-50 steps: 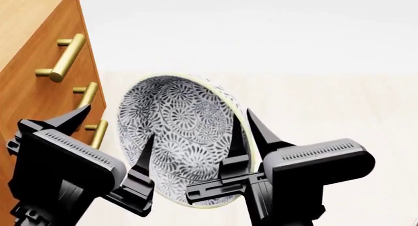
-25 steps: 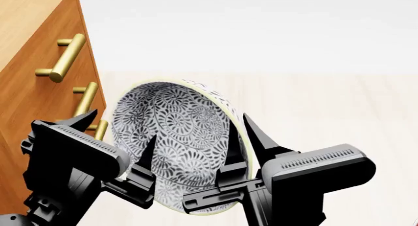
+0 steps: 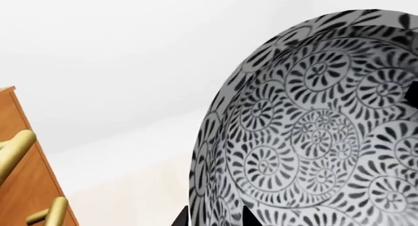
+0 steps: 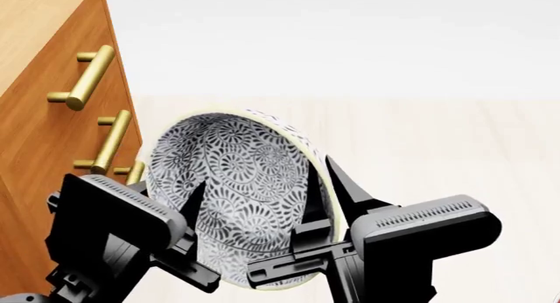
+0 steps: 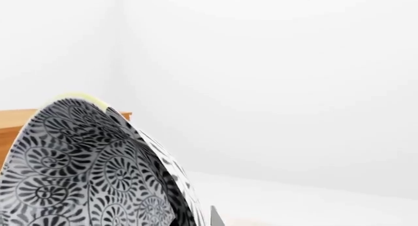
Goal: Put the bowl on top of the cabinet.
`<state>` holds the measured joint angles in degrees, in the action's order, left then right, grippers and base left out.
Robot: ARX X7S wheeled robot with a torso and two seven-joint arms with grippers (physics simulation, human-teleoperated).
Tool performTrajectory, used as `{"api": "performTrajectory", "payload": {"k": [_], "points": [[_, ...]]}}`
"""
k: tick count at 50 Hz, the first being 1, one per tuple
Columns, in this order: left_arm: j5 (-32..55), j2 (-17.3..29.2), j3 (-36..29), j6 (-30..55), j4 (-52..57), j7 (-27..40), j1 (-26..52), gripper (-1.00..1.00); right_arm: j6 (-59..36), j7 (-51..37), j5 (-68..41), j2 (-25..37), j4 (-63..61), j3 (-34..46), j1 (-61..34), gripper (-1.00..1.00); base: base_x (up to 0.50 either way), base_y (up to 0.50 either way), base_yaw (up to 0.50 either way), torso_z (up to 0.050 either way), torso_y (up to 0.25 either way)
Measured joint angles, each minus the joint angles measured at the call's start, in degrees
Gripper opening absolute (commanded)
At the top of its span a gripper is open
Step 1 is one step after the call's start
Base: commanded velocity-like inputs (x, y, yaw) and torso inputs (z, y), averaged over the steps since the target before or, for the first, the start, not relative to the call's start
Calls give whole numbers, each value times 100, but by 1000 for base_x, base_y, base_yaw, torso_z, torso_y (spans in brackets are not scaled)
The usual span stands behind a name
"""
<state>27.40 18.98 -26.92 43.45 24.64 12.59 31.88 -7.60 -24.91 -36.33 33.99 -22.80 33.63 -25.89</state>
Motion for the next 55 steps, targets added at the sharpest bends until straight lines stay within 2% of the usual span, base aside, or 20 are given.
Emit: {"api": "performTrajectory", "payload": {"k": [11, 12, 27, 41, 55], "points": [[-52, -12, -82, 108, 11, 57, 99, -100, -45, 7, -3, -11, 55, -51, -13, -100, 0, 0, 0, 0, 1], [-51, -13, -88, 120, 9, 66, 108, -100, -58, 4, -24, -10, 58, -52, -19, 100, 0, 0, 0, 0, 0], [-373, -142, -131, 443, -199, 190, 465, -100, -275, -182, -146, 95, 5, -70, -103, 100, 0, 0, 0, 0, 0], [-438, -271, -164, 391, -728, 107, 745, -100, -384, -156, -149, 183, 48, -27, -122, 100, 0, 0, 0, 1, 1], [-555, -385, -270, 315, -1305, 23, 1115, -100, -25, -6, -288, 245, 237, -207, 121, 100, 0, 0, 0, 0, 0]]}}
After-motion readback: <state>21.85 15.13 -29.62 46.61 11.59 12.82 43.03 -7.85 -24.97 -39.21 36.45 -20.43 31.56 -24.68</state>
